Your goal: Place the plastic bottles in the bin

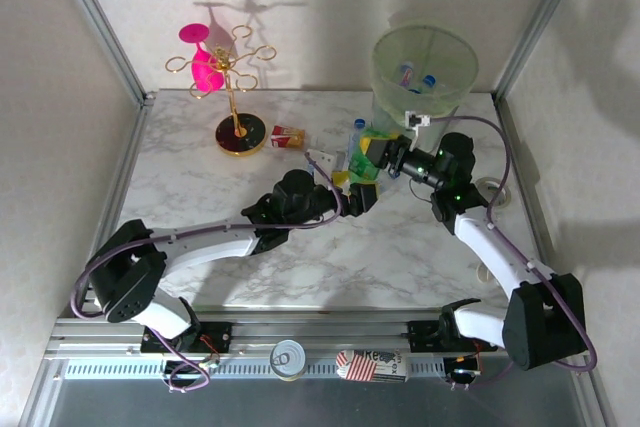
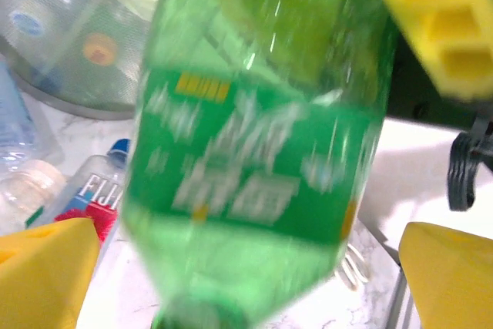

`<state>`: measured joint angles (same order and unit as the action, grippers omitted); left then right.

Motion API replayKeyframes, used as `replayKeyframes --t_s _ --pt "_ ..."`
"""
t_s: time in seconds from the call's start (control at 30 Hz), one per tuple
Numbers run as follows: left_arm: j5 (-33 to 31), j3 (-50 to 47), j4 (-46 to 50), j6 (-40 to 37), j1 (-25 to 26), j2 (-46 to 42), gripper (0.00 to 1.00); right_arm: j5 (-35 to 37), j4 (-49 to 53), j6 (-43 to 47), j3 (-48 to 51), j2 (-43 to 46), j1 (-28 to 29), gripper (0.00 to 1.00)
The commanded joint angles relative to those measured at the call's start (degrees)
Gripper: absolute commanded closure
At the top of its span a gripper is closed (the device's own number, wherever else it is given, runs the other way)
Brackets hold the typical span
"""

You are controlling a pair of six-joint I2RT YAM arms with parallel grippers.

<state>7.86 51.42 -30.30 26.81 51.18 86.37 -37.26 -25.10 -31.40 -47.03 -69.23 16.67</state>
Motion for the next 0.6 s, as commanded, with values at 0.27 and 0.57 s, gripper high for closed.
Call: replayKeyframes --t_s 0.27,0.57 --pt "-15.8 -8.3 0.2 3.1 -5.1 -10.9 0.00 20.8 3.2 9.5 -21.9 -6.6 -6.8 0.55" --pt "-18.4 -18.6 0.7 9.9 -11.6 -18.3 0.00 36.6 -7.3 9.7 -28.9 -16.0 -10.6 0.56"
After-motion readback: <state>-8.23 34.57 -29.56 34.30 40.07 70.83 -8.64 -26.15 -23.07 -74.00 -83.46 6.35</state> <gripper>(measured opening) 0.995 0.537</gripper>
